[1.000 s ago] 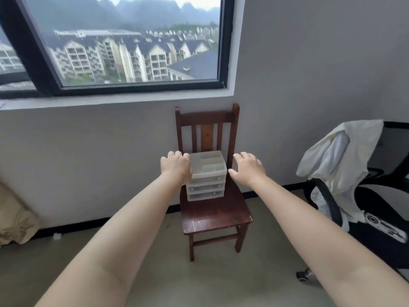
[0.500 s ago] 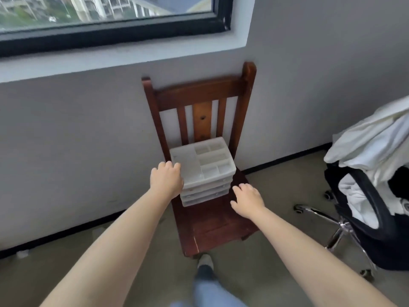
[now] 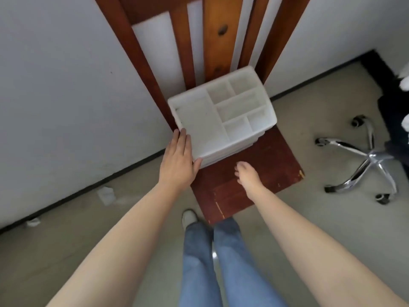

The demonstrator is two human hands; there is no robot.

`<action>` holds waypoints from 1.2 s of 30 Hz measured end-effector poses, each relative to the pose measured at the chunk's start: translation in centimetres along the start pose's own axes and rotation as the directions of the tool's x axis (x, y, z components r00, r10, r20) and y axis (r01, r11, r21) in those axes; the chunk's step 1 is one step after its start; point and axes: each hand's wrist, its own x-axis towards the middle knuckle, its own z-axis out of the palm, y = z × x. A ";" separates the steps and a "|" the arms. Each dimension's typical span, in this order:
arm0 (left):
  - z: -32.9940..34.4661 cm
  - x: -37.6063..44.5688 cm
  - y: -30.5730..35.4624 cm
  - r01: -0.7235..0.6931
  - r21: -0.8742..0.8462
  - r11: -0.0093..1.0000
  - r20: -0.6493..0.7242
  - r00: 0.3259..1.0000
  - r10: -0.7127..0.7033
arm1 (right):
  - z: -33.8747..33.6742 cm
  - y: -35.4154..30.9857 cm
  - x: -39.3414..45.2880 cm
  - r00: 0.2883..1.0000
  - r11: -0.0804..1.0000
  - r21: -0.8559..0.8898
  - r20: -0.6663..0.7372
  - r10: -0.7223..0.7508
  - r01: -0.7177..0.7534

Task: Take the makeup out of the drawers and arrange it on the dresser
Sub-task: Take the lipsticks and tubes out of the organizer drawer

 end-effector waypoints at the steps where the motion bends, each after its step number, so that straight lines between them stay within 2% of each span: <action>1: 0.6 0.2 -0.4 -0.024 -0.005 1.000 -0.004 1.000 0.024 | 0.9 0.0 0.8 0.998 0.984 0.171 0.007 0.057 -0.057; 4: 1.9 0.3 -1.3 -0.098 -0.027 0.995 -0.070 0.993 0.096 | 2.7 -0.6 3.1 0.988 0.824 0.546 0.053 0.143 -0.149; 7: 2.4 0.3 -1.7 -0.147 -0.009 0.989 -0.117 0.982 0.145 | 3.7 -1.5 4.9 0.985 0.639 0.751 0.089 0.151 -0.166; 10: 2.3 0.3 -1.9 -0.177 0.058 0.982 -0.126 0.975 0.183 | 4.2 -1.9 5.7 0.983 0.475 0.867 0.078 0.164 -0.148; 13: 2.0 0.4 -2.1 -0.177 0.074 0.981 -0.092 0.979 0.184 | 3.9 -1.4 5.4 0.987 0.457 0.880 0.072 0.143 -0.130; 16: 2.0 0.3 -2.3 -0.173 0.099 0.980 -0.061 0.982 0.180 | 2.8 1.1 4.2 0.989 0.498 0.862 0.020 0.146 -0.091; 19: 1.9 0.1 -1.8 -0.151 0.094 0.984 -0.082 0.984 0.159 | 1.5 4.5 2.4 0.976 0.560 0.818 0.007 0.217 -0.131; 22: 2.3 0.1 -1.7 -0.125 0.082 0.989 -0.040 0.991 0.129 | 0.8 6.9 0.8 0.960 0.685 0.706 -0.021 0.279 -0.183; 27: 2.0 0.2 -1.3 -0.081 0.087 0.993 0.005 0.997 0.081 | -0.2 6.7 -0.3 0.963 0.827 0.507 0.023 0.268 -0.242; 29: 1.3 0.0 -0.9 -0.077 0.087 0.993 0.007 0.997 0.077 | -0.8 5.7 -0.7 0.961 0.929 0.256 0.008 0.275 -0.268; 30: 1.1 -0.2 -0.6 -0.127 0.101 0.987 -0.016 0.991 0.129 | -1.3 5.4 -1.0 0.970 0.970 0.044 -0.023 0.240 -0.239; 31: 1.1 -0.6 -0.4 -0.211 0.127 0.969 -0.055 0.974 0.219 | -1.9 5.1 -1.2 0.985 0.963 -0.211 -0.068 0.160 -0.171; 33: 1.6 -1.5 0.2 -0.364 0.190 0.912 -0.077 0.920 0.383 | -2.9 4.3 -1.6 0.990 0.781 -0.623 -0.075 -0.121 0.048; 35: 2.0 -1.8 0.7 -0.436 0.243 0.867 -0.046 0.887 0.459 | -3.4 2.9 -1.3 0.925 0.581 -0.758 0.075 -0.373 0.296; 36: 2.2 -1.7 0.9 -0.429 0.253 0.867 -0.023 0.893 0.449 | -3.4 2.1 -0.8 0.880 0.470 -0.786 0.187 -0.437 0.401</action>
